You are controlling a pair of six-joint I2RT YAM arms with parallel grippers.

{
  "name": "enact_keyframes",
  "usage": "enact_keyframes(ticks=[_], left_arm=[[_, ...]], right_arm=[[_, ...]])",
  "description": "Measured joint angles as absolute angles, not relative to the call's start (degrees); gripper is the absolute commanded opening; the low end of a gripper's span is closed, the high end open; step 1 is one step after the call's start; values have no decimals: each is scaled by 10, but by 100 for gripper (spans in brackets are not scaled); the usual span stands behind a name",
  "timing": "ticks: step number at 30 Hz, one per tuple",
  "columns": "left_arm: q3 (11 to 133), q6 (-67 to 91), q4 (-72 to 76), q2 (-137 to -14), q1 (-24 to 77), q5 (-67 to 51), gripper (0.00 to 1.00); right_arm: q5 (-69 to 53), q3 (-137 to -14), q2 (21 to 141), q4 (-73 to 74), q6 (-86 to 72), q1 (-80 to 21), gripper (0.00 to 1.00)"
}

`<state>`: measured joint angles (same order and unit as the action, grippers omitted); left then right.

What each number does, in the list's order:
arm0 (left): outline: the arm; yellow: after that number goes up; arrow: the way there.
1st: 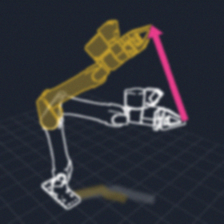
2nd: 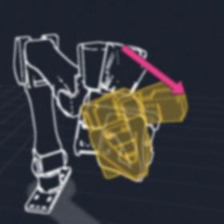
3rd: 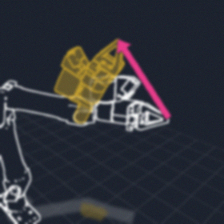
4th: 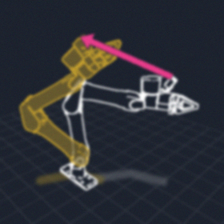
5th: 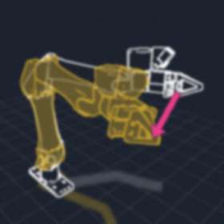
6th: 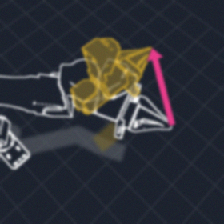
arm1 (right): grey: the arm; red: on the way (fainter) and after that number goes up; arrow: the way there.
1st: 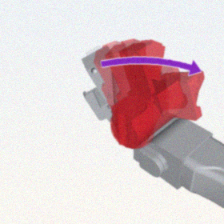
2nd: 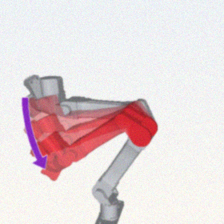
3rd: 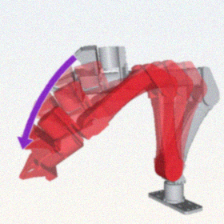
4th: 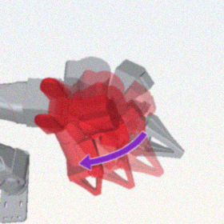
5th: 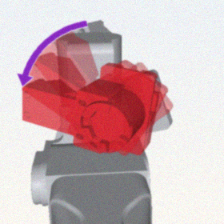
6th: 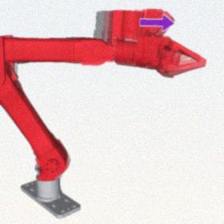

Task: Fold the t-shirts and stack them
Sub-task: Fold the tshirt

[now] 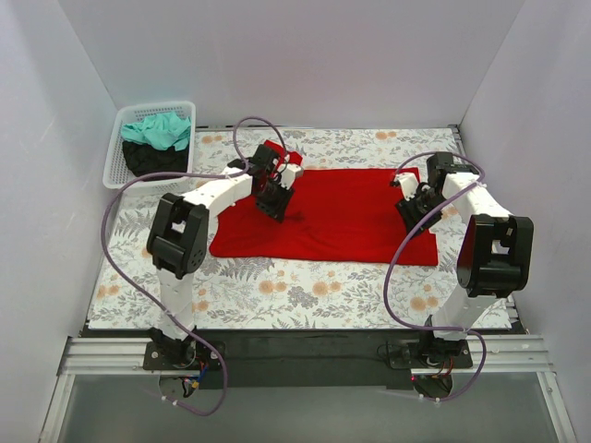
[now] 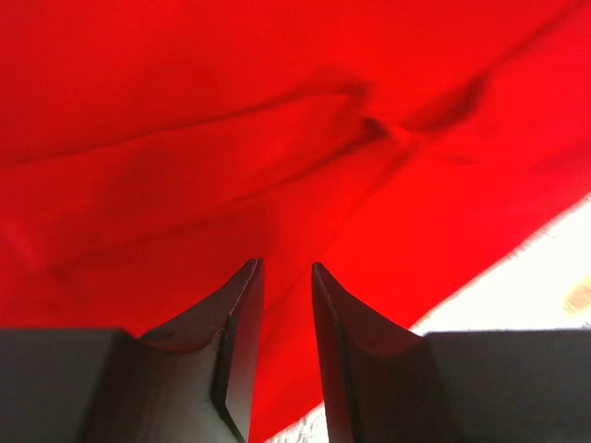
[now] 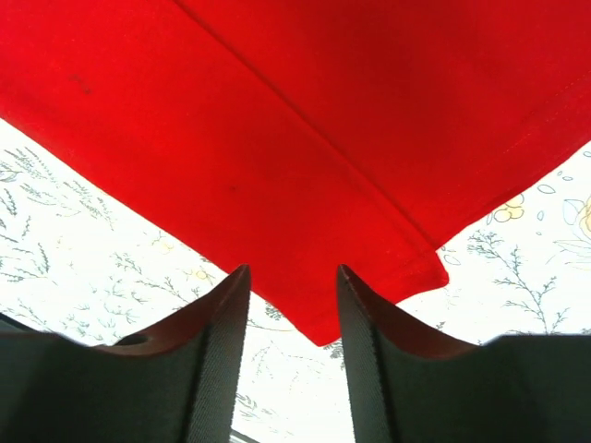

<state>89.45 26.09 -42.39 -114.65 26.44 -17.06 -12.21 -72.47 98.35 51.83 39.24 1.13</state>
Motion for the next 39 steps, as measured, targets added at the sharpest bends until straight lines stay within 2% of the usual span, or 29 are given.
enact_keyframes(ticks=[7,15,22,27,32,39], left_arm=[[912,289,-428,-1209,276,-130,26],[996,296,-415,-1250,280,-108,25],[1079,296,-413,-1321,286,-99,30],[1091,297,-378,-1325,288,-92,34],[1008,293,-331,-1264,288,-77,37],[892,292,-344,-1101,264,-101,37]], right_arm=[[-133,-725,997,522,388,11,44],[-139,-725,1012,524,388,11,43],[-142,-725,1016,525,387,11,43],[-146,-725,1017,525,385,11,43],[-147,-727,1017,526,379,7,42],[-146,-758,1035,524,377,-31,36]])
